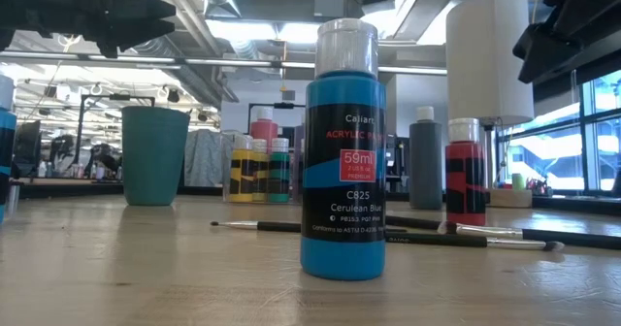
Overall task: Pick & Place Paint Supplies
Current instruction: Put the red paint bottle into the transparent bin
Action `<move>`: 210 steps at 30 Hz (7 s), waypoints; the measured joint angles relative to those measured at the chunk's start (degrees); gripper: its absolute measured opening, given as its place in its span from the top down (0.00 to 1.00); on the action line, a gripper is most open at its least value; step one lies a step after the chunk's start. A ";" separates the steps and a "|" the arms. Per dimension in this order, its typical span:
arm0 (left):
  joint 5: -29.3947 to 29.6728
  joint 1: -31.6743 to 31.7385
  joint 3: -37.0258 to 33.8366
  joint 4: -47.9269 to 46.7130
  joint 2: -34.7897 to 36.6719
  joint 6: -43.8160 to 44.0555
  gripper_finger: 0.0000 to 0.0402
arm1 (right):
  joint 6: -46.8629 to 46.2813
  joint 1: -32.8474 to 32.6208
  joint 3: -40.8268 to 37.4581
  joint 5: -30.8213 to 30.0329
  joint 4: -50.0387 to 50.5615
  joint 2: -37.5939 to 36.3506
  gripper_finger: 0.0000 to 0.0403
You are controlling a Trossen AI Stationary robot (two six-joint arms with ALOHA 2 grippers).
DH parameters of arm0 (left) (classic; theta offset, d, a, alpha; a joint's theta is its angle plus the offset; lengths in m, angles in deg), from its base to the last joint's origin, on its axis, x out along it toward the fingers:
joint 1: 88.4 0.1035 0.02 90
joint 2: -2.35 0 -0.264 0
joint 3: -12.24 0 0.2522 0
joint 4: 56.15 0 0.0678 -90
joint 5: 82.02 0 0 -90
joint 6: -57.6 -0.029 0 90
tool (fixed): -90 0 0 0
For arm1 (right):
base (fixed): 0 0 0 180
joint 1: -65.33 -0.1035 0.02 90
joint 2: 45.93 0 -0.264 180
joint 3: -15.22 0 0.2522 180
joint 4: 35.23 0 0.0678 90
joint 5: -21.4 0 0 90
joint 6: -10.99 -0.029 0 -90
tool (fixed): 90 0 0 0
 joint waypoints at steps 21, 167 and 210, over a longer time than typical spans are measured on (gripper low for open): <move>0.01 0.01 0.00 0.00 0.00 0.00 0.44 | 11.12 -0.02 0.00 -3.71 -9.27 0.04 0.15; -0.01 0.00 0.00 -0.02 0.00 0.00 0.44 | 21.29 10.54 28.04 7.98 16.01 38.62 0.15; -0.09 0.01 0.00 -0.02 0.02 0.00 0.44 | 22.80 12.31 26.88 9.25 14.35 42.89 0.15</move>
